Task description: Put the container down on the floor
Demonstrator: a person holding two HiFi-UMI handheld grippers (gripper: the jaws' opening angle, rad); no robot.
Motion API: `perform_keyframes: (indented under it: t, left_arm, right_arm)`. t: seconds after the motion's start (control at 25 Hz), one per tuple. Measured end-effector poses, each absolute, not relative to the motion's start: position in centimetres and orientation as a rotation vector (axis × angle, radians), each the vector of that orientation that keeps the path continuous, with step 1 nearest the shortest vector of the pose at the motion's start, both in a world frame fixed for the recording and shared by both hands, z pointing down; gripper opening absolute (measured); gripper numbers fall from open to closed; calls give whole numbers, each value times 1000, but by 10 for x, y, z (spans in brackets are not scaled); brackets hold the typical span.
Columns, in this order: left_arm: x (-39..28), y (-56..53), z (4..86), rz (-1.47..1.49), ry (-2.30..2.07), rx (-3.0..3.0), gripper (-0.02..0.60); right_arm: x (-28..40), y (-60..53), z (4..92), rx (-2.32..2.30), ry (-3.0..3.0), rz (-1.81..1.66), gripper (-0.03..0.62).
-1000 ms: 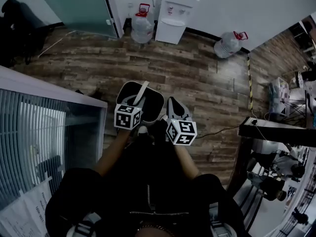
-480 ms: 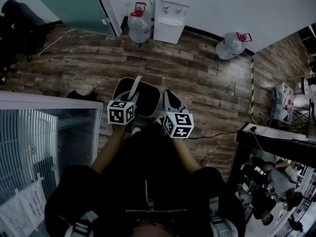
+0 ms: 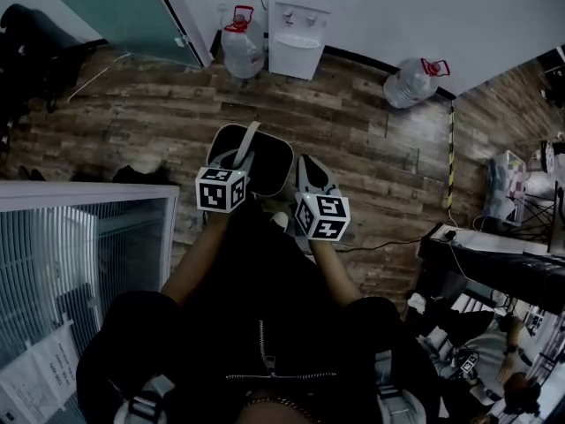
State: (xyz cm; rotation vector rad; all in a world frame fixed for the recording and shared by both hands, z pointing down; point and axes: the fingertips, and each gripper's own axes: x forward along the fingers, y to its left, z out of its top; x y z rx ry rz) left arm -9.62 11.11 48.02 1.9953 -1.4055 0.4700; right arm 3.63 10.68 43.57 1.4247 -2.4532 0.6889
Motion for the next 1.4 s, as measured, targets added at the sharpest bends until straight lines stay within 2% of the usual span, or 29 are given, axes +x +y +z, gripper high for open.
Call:
perform_keyframes:
  t: [0.56, 1.0, 1.4]
  left_arm:
    - [-75, 13, 501, 487, -1280, 2050, 60]
    - [-106, -81, 511, 526, -1180, 2082, 60]
    - [-120, -139, 536, 580, -1154, 2066, 60]
  right_arm:
    - [40, 16, 444, 1475, -2367, 667, 9]
    - [4, -78, 445, 1560, -2289, 707, 9]
    - [12, -110, 465, 1607, -2210, 776, 9]
